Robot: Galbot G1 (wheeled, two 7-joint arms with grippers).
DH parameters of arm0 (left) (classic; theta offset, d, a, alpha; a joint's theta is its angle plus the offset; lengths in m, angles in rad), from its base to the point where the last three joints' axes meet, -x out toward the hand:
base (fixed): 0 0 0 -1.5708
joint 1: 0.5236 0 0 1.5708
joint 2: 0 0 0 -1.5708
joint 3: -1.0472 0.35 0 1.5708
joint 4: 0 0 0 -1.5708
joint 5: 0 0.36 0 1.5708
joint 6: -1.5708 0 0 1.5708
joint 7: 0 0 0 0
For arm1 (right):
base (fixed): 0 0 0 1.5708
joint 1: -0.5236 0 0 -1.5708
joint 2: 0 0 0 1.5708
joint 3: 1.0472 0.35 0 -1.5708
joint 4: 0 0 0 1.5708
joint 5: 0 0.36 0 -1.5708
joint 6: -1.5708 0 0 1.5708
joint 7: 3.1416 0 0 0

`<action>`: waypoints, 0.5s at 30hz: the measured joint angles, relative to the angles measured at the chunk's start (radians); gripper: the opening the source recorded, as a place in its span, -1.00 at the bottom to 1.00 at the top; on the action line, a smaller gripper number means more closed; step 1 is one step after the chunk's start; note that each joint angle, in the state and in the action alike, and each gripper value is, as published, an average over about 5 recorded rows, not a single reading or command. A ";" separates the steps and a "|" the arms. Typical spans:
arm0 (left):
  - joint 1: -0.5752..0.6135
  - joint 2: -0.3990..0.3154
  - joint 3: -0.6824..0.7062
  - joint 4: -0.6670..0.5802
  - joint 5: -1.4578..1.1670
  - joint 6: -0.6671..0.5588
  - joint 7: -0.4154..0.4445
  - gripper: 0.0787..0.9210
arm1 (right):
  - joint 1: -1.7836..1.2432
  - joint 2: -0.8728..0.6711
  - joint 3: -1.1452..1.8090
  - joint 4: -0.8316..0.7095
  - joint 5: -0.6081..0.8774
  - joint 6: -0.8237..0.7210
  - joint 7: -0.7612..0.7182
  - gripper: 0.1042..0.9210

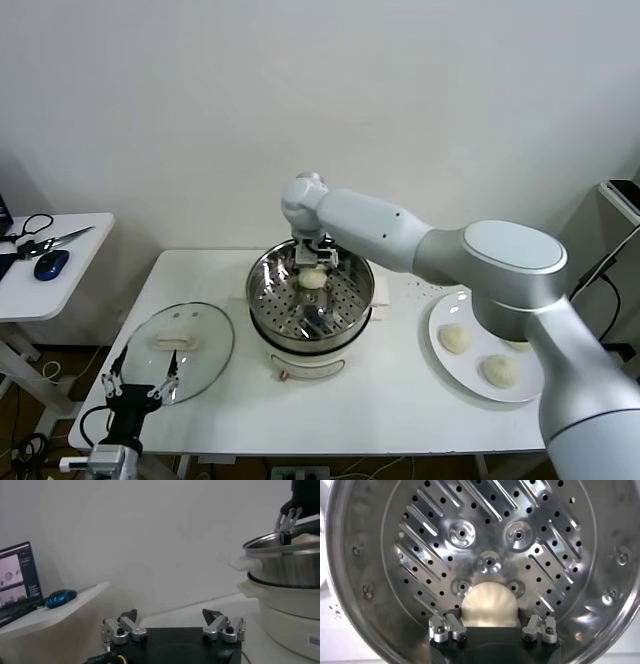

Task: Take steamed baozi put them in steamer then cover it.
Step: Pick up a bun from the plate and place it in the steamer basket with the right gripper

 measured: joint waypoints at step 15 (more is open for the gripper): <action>0.010 -0.001 -0.001 -0.024 0.010 0.008 -0.001 0.77 | 0.130 -0.187 -0.040 0.191 0.179 -0.139 0.050 0.76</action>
